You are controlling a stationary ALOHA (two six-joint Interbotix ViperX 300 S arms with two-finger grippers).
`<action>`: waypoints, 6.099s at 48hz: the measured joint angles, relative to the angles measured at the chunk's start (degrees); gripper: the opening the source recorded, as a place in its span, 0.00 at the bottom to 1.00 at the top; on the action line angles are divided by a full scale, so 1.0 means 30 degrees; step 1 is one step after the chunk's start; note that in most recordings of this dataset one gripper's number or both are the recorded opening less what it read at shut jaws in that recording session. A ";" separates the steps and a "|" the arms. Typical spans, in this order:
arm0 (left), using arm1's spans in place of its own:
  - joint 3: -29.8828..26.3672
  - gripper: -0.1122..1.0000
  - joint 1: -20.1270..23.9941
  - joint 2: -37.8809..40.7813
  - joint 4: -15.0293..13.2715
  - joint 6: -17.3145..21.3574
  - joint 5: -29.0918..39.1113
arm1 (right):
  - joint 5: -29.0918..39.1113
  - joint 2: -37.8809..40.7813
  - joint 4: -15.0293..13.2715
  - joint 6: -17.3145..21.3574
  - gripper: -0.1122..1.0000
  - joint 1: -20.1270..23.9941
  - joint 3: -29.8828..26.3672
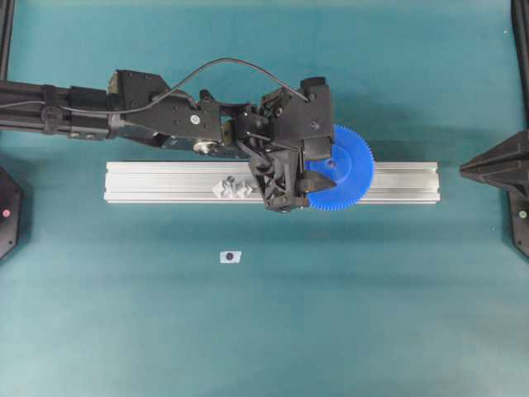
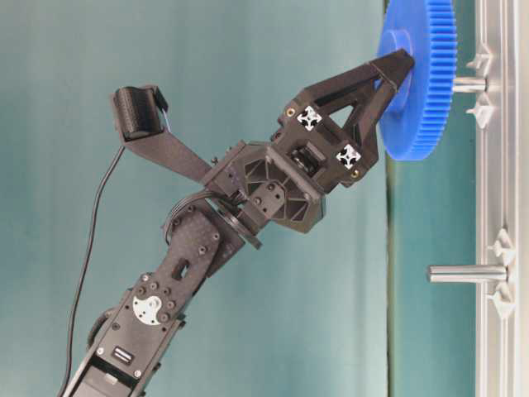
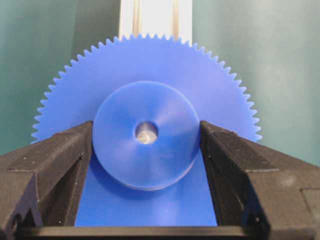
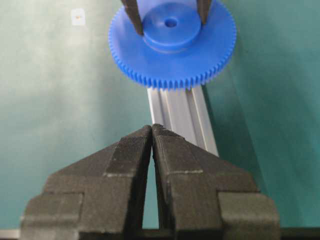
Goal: Find the location of the shaft and insert the large gear.
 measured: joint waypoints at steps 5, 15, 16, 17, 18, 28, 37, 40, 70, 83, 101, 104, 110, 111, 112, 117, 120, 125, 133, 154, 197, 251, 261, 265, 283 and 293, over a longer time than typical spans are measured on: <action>-0.0059 0.78 0.0117 -0.0029 0.0000 0.0000 0.0205 | 0.0000 0.0000 0.0000 0.0000 0.22 -0.0029 0.0000; -0.0205 0.83 0.0264 -0.0029 0.0000 0.0000 0.0762 | -0.0029 -0.0029 0.0000 0.0000 0.22 0.0000 0.0000; -0.0205 0.83 0.0293 -0.0029 0.0000 -0.0029 0.0850 | -0.0059 -0.0029 0.0000 0.0000 0.22 0.0000 0.0000; -0.0205 0.83 0.0293 -0.0029 0.0000 -0.0029 0.0938 | -0.0059 -0.0029 0.0000 -0.0029 0.22 0.0000 0.0000; -0.0234 0.83 0.0293 -0.0029 -0.0029 -0.0029 0.0967 | -0.0029 0.0000 0.0000 -0.0029 0.22 -0.0029 0.0000; -0.0293 0.84 0.0322 -0.0029 0.0000 -0.0088 0.1494 | -0.0059 -0.0029 0.0000 0.0000 0.22 0.0000 0.0000; -0.0264 0.84 0.0352 -0.0146 0.0000 0.0000 0.1963 | -0.0059 0.0000 0.0000 0.0000 0.22 0.0000 0.0000; -0.0234 0.84 0.0410 -0.0146 0.0000 -0.0029 0.2197 | -0.0059 -0.0029 0.0000 0.0000 0.22 -0.0029 0.0000; -0.2109 0.84 0.0381 0.0498 0.0000 0.0000 0.2051 | -0.0264 -0.0059 0.0000 0.0000 0.22 -0.0029 0.0117; -0.2871 0.84 0.0146 0.0732 0.0000 -0.0029 0.2051 | -0.0293 -0.0059 0.0000 0.0000 0.22 -0.0029 0.0234; -0.3018 0.84 0.0146 0.0820 0.0000 0.0000 0.1875 | -0.0293 -0.0059 0.0000 0.0000 0.22 -0.0029 0.0293; -0.3135 0.84 0.0146 0.0850 0.0000 0.0000 0.1816 | -0.0293 -0.0059 0.0000 0.0000 0.22 -0.0029 0.0293; -0.3369 0.84 0.0117 0.1113 0.0000 0.0088 0.1670 | -0.0293 -0.0059 0.0000 0.0000 0.22 0.0000 0.0322; -0.3369 0.84 0.0117 0.1143 0.0000 0.0059 0.1670 | -0.0293 -0.0059 0.0000 0.0000 0.22 0.0000 0.0322; -0.3398 0.84 0.0117 0.1201 0.0000 0.0059 0.1670 | -0.0293 -0.0088 0.0000 0.0000 0.22 -0.0029 0.0322; -0.3428 0.84 0.0117 0.1260 0.0000 0.0059 0.1729 | -0.0322 -0.0088 0.0000 0.0000 0.22 -0.0029 0.0352; -0.3398 0.84 0.0117 0.1260 0.0000 -0.0029 0.1846 | -0.0322 -0.0117 0.0000 0.0000 0.22 -0.0029 0.0352; -0.3340 0.84 0.0117 0.1260 0.0000 0.0029 0.1963 | -0.0322 -0.0117 0.0000 0.0000 0.22 -0.0029 0.0352; -0.3369 0.84 0.0117 0.1260 0.0000 0.0029 0.2021 | -0.0322 -0.0146 0.0000 0.0000 0.23 -0.0029 0.0410; -0.3428 0.84 -0.0059 0.0703 0.0000 -0.1230 0.1611 | -0.0322 -0.0146 0.0000 0.0029 0.23 -0.0029 0.0439; 0.3193 0.90 -0.1406 -0.5566 0.0000 -0.2812 -0.4365 | -0.0322 -0.0439 0.0000 0.0059 0.23 0.0000 0.0469; 0.9111 0.91 -0.2490 -1.3008 0.0000 -0.3252 -0.5537 | -0.0967 -0.0439 0.0000 0.0059 0.23 0.0000 0.0439; 0.9434 0.91 -0.2490 -1.3418 0.0000 -0.3281 -0.5537 | -0.0967 -0.0439 0.0000 0.0059 0.23 -0.0029 0.0439; 0.9551 0.90 -0.2461 -1.3418 0.0000 -0.3252 -0.5537 | -0.0967 -0.0439 0.0000 0.0059 0.23 -0.0029 0.0469; 0.9902 0.89 -0.2461 -1.3506 0.0000 -0.3340 -0.5537 | -0.0967 -0.0439 0.0000 0.0059 0.23 -0.0029 0.0469; 1.0107 0.89 -0.2490 -1.3535 0.0000 -0.3691 -0.5479 | -0.0996 -0.0439 0.0000 0.0059 0.23 -0.0029 0.0439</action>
